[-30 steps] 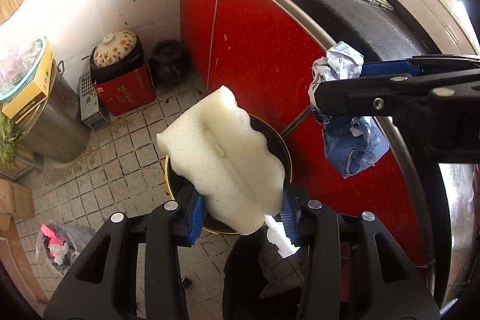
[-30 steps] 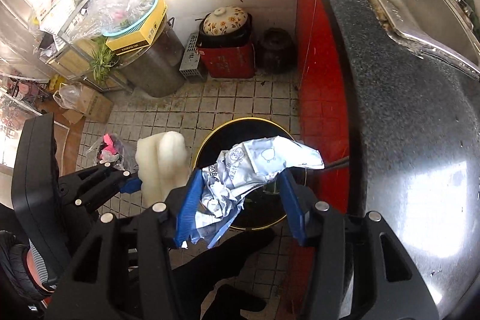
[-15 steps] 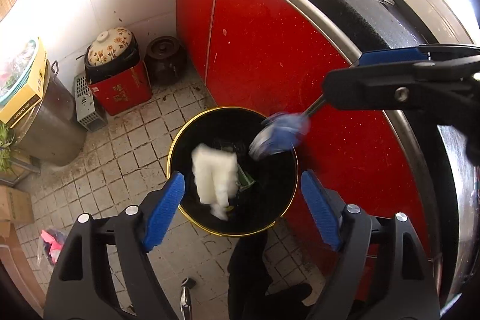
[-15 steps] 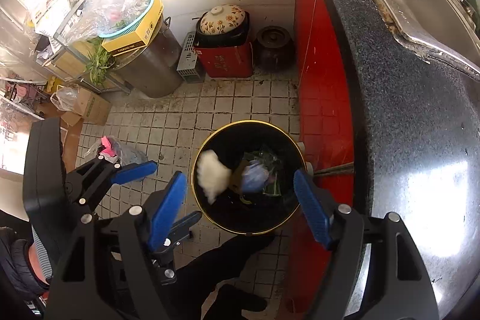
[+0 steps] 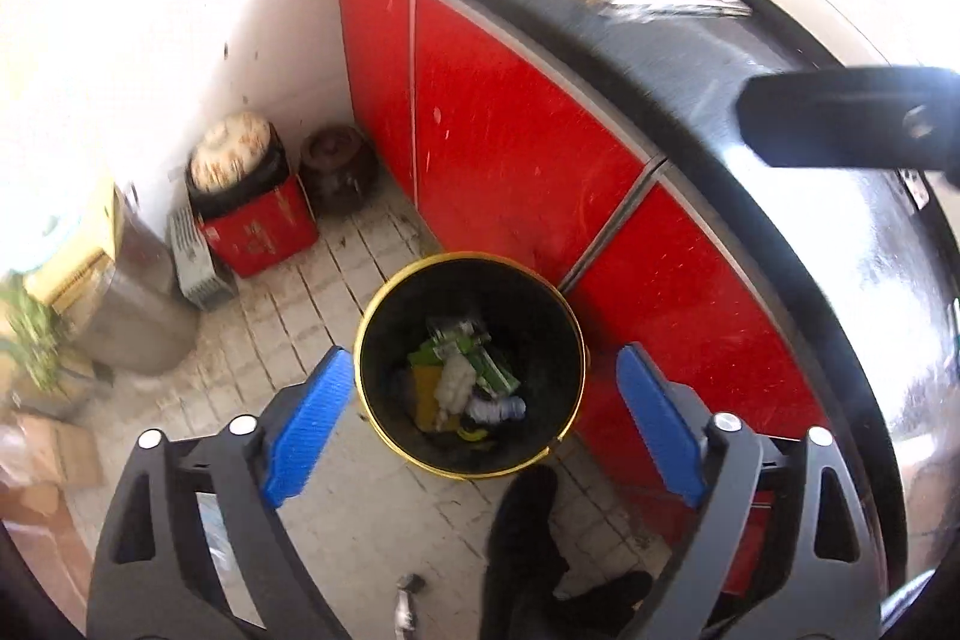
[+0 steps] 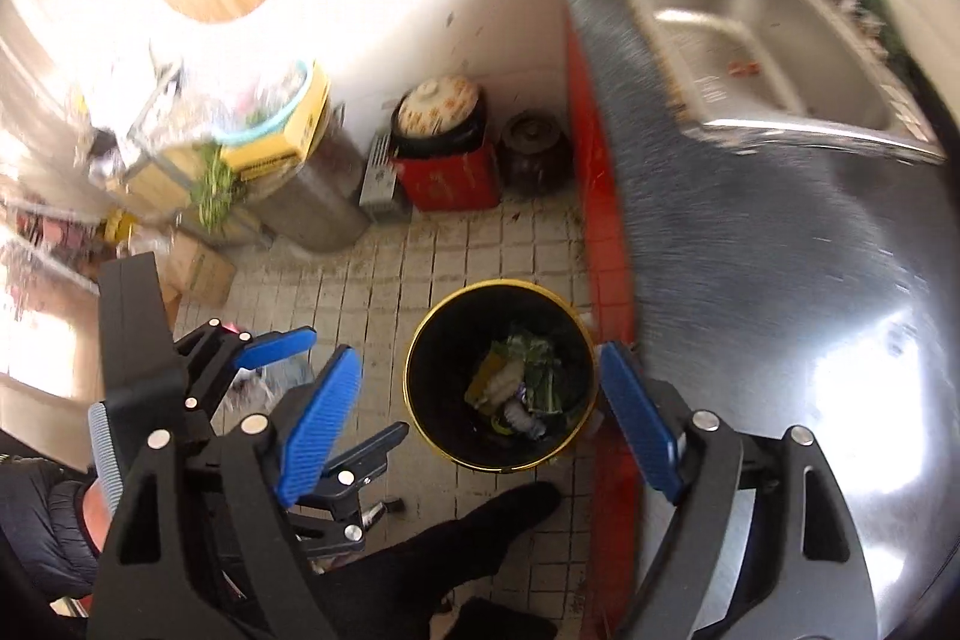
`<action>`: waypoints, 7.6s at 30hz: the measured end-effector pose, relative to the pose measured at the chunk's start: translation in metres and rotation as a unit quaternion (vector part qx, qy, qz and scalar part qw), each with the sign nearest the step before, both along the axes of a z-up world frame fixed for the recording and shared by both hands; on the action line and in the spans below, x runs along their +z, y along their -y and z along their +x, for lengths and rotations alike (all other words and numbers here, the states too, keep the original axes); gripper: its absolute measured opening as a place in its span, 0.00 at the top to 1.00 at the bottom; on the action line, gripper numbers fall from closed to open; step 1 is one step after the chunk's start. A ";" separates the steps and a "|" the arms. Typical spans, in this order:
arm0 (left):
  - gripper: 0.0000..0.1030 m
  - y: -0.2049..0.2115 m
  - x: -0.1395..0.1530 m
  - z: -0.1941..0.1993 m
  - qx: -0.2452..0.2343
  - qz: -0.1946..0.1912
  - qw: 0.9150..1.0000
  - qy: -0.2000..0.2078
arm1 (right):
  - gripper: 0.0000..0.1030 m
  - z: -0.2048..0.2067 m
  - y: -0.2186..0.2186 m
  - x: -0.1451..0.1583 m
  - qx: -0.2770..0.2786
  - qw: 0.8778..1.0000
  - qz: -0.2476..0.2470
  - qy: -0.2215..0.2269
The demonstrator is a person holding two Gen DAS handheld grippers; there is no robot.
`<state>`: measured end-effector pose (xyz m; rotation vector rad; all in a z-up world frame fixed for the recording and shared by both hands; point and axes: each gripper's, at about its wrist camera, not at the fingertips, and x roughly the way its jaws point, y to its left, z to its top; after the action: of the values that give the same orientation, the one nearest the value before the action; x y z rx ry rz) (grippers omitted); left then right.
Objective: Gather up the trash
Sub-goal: 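Swing both tools back over the countertop, then grasp the green plastic box with the left tool while the right tool grasps crumpled foil, then carry the green box and foil over the black bin and open both tools, then swing both tools back over the countertop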
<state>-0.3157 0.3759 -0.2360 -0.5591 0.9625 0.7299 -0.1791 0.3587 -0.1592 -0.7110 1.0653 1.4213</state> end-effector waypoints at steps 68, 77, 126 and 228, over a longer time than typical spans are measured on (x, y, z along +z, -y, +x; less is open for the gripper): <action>0.11 0.362 0.064 0.496 -0.531 0.021 0.846 0.034 | 0.18 0.330 0.535 0.008 -0.563 0.826 -0.021 0.027; 0.11 0.422 0.032 0.539 -0.649 0.040 0.759 0.028 | 0.24 0.317 0.516 -0.046 -0.507 0.859 -0.048 0.042; 0.68 0.404 0.141 0.330 -0.597 0.041 0.796 0.087 | 0.76 0.180 0.540 0.079 -0.497 0.858 0.052 0.122; 0.10 0.181 0.138 0.234 -0.277 0.035 0.956 0.092 | 0.29 0.156 0.364 0.136 -0.371 0.915 0.088 0.129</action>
<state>-0.0818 0.1948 -0.0981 -0.2653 0.8595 0.2027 -0.0235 -0.0048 -0.0235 -0.2884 0.8490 0.7261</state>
